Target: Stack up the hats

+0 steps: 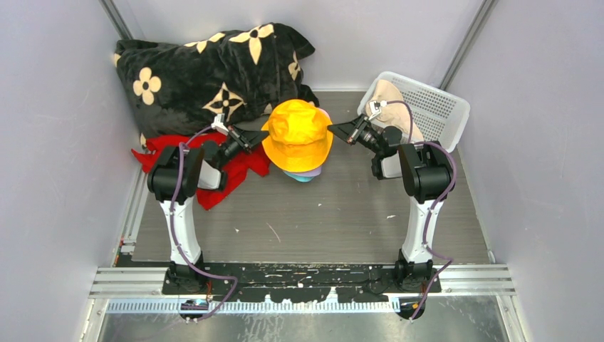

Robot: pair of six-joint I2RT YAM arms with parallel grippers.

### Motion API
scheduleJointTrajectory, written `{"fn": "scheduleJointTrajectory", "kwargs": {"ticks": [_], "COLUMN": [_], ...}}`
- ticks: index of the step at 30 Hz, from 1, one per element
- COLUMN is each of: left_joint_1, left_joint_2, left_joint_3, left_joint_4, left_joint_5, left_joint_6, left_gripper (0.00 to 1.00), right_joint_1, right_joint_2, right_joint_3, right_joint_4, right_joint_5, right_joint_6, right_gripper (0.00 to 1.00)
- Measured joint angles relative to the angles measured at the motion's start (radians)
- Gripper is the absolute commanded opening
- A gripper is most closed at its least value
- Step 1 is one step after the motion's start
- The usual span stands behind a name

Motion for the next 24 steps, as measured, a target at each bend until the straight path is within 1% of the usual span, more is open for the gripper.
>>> {"fn": "scheduleJointTrajectory", "kwargs": {"ticks": [6, 13, 24], "left_joint_1": [0.003, 0.001, -0.001], "left_joint_2": [0.000, 0.017, 0.019], "left_joint_3": [0.013, -0.026, -0.036], "left_joint_4": [-0.023, 0.027, 0.031], "left_joint_5": [0.003, -0.020, -0.030], "left_joint_6": [-0.002, -0.011, -0.021], "left_gripper": [0.00, 0.00, 0.00], "right_joint_1": [0.000, 0.000, 0.002], "right_joint_2": [0.002, 0.027, 0.030], "right_joint_3": [0.001, 0.028, 0.034], "right_joint_4": [-0.008, -0.005, -0.005], "right_joint_5": [-0.003, -0.007, -0.008], "right_joint_6": [0.000, 0.000, -0.001], "right_gripper": [0.01, 0.01, 0.02]}}
